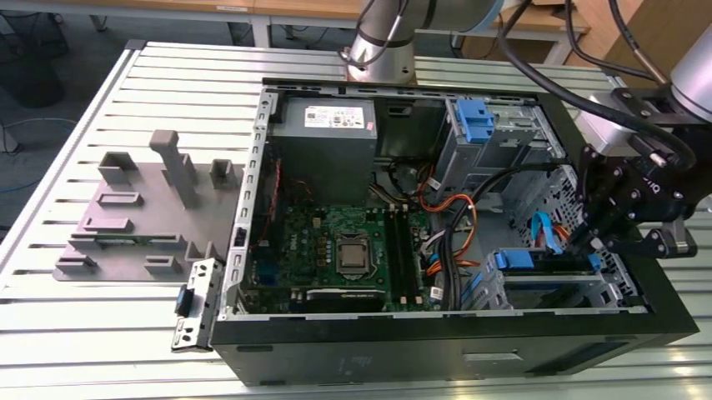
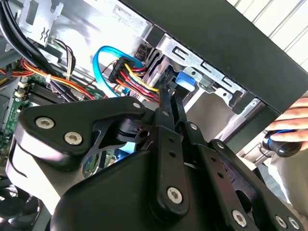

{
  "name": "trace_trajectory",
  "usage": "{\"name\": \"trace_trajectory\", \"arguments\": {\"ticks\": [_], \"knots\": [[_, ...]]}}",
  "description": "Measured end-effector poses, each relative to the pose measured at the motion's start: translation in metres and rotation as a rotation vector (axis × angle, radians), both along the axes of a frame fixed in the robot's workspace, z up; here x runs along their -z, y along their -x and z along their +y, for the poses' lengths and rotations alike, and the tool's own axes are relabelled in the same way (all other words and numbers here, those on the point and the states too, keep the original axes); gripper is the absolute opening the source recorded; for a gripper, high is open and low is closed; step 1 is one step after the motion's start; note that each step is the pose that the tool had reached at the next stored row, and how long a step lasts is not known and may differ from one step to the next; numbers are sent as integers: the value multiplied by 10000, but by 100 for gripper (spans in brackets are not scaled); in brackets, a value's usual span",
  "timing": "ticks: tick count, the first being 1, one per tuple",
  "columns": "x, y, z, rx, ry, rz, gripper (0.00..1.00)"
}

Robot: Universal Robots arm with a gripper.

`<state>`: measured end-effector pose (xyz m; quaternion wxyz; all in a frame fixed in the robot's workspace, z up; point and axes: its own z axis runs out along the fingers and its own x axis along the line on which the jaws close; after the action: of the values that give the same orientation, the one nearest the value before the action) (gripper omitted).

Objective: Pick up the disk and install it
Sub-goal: 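Insert the second disk wire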

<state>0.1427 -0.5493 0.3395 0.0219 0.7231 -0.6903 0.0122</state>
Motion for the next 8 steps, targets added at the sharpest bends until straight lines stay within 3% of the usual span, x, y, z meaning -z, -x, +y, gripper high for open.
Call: {"name": "trace_trajectory", "arguments": {"ticks": [8], "knots": [[27, 0, 0, 1, 4, 0, 16]]}}
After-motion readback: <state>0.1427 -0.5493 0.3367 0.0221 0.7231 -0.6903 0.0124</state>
